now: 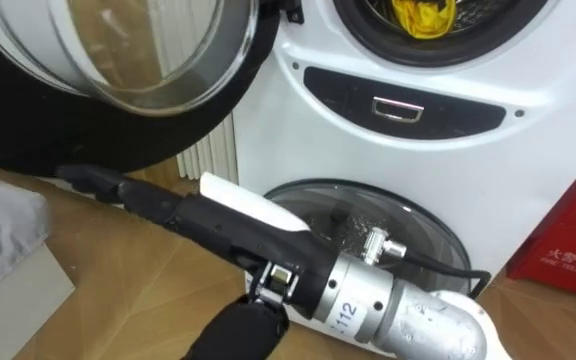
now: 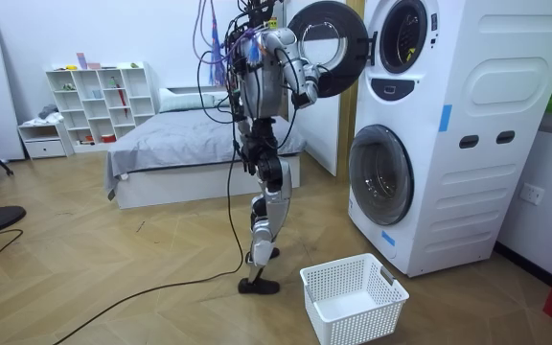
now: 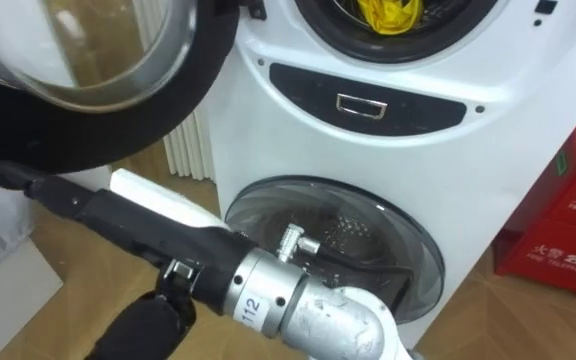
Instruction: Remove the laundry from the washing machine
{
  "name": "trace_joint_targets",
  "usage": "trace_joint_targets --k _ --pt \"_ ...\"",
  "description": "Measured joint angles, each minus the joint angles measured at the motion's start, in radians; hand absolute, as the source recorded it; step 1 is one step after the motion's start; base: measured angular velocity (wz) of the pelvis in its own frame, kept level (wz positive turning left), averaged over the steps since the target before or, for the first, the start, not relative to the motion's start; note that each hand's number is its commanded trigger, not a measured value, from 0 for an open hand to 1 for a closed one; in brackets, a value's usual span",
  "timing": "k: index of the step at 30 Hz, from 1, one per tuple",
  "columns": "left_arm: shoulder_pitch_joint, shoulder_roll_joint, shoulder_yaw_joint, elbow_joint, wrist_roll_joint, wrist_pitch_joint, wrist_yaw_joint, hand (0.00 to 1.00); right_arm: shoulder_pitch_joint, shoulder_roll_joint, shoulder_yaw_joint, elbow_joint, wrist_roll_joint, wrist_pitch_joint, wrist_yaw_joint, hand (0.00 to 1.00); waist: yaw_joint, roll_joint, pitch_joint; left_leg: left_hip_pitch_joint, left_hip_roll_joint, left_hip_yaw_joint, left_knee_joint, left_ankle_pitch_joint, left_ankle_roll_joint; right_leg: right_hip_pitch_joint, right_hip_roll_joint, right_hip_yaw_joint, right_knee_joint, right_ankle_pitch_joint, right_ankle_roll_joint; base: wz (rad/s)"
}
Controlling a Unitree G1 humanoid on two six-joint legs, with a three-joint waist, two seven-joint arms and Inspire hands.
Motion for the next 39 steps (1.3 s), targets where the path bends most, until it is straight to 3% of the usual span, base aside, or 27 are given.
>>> trace_joint_targets --k 5,7,13,26,32,39 --pt "0.001 -0.008 0.030 0.003 -0.003 0.010 0.001 0.00 0.036 -0.054 -0.065 0.006 -0.022 0.001 -0.003 0.00 -0.051 0.007 0.0034 -0.002 -0.015 0.002 0.006 -0.006 0.011 0.001 -0.007 0.009 0.010 0.002 0.003 0.00" --pt "0.001 -0.008 0.051 0.016 -0.003 0.009 0.005 0.00 0.079 -0.077 -0.121 0.011 -0.028 0.001 -0.004 0.00 -0.075 0.003 0.0010 0.007 -0.019 0.005 0.006 -0.007 0.013 0.007 -0.007 0.012 0.009 0.008 0.011 -0.04" --pt "0.008 -0.006 0.052 0.028 -0.010 0.008 0.008 0.00 0.179 -0.102 -0.192 0.020 -0.082 0.004 -0.018 0.00 -0.112 0.004 0.0008 0.033 -0.019 0.034 -0.001 -0.009 0.016 0.020 -0.010 0.038 0.009 0.008 0.011 -0.13" --pt "0.022 -0.005 0.050 0.018 -0.009 0.009 0.008 0.00 0.183 -0.096 -0.205 0.021 -0.111 0.005 -0.022 0.00 -0.160 0.007 -0.0041 0.029 -0.013 0.049 0.006 -0.013 0.021 0.012 -0.005 0.062 0.012 0.015 0.003 -0.04" --pt "0.021 -0.005 0.069 0.018 -0.006 0.008 0.009 0.00 0.235 -0.091 -0.295 0.028 -0.153 0.003 -0.046 0.00 -0.167 0.004 -0.0124 0.038 -0.013 0.050 0.012 -0.016 0.024 0.021 -0.006 0.065 0.011 0.018 0.004 -0.01" --pt "0.057 -0.013 0.109 0.024 -0.006 -0.011 0.035 0.00 0.245 -0.064 -0.423 0.017 -0.150 0.002 -0.114 0.00 -0.189 0.006 -0.0140 0.048 -0.012 0.063 0.008 -0.017 0.025 0.027 -0.006 0.070 0.011 0.018 0.004 -0.05"
